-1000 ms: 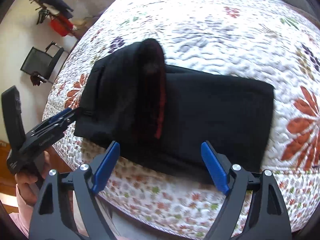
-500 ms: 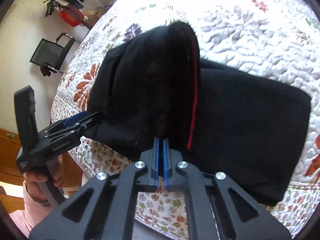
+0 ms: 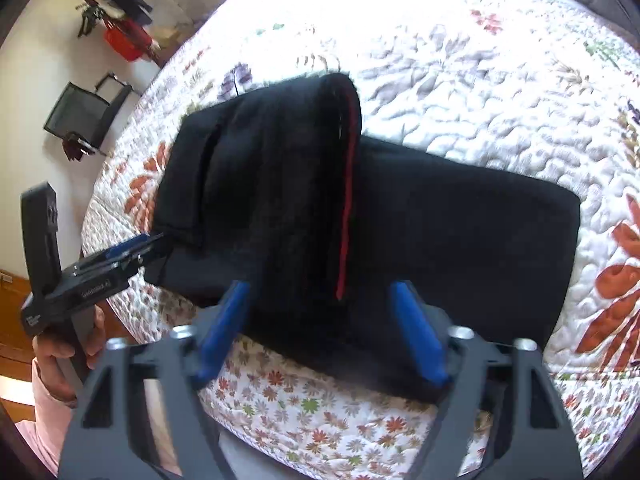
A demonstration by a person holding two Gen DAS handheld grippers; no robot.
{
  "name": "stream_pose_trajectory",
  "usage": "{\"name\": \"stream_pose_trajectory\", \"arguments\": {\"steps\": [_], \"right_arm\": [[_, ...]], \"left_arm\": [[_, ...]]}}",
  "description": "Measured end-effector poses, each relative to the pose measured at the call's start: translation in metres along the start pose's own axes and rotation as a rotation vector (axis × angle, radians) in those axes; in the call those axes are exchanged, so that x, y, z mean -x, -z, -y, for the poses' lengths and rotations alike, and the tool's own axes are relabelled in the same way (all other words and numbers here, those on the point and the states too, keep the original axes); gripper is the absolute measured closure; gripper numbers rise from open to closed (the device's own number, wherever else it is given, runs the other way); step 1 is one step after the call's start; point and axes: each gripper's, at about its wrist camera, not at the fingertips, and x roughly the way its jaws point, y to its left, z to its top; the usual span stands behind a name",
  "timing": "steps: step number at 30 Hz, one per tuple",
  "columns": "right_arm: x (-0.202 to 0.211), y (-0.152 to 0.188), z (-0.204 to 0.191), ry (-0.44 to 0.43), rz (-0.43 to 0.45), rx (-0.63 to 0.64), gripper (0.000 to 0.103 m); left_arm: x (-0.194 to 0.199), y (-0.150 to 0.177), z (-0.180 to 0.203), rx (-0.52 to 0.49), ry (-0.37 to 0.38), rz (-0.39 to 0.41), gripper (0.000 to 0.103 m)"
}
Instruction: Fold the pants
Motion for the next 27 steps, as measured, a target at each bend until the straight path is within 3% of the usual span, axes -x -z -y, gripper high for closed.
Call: {"name": "stream_pose_trajectory", "arguments": {"steps": [9, 10, 12, 15, 19, 27], "right_arm": [[-0.044, -0.020, 0.010, -0.127, -0.068, -0.047, 0.025], [-0.046, -0.022, 0.005, -0.132, -0.064, -0.035, 0.031], [-0.048, -0.025, -0.002, -0.145, -0.065, -0.015, 0.067], [-0.045, -0.026, -0.008, -0.172, -0.064, -0.007, 0.080], [-0.020, -0.021, -0.006, -0.262, -0.007, -0.018, 0.085], [0.023, -0.013, -0.007, -0.257, 0.062, 0.008, 0.086]], "left_arm": [[0.002, 0.007, -0.013, 0.030, 0.060, -0.033, 0.028], [0.002, 0.008, -0.014, 0.034, 0.062, -0.034, 0.028], [0.002, 0.008, -0.017, 0.047, 0.065, -0.038, 0.028], [0.004, 0.011, -0.021, 0.065, 0.074, -0.043, 0.028], [0.006, 0.011, -0.020, 0.069, 0.080, -0.040, 0.028], [0.013, 0.010, -0.003, 0.048, 0.106, -0.029, 0.027]]}}
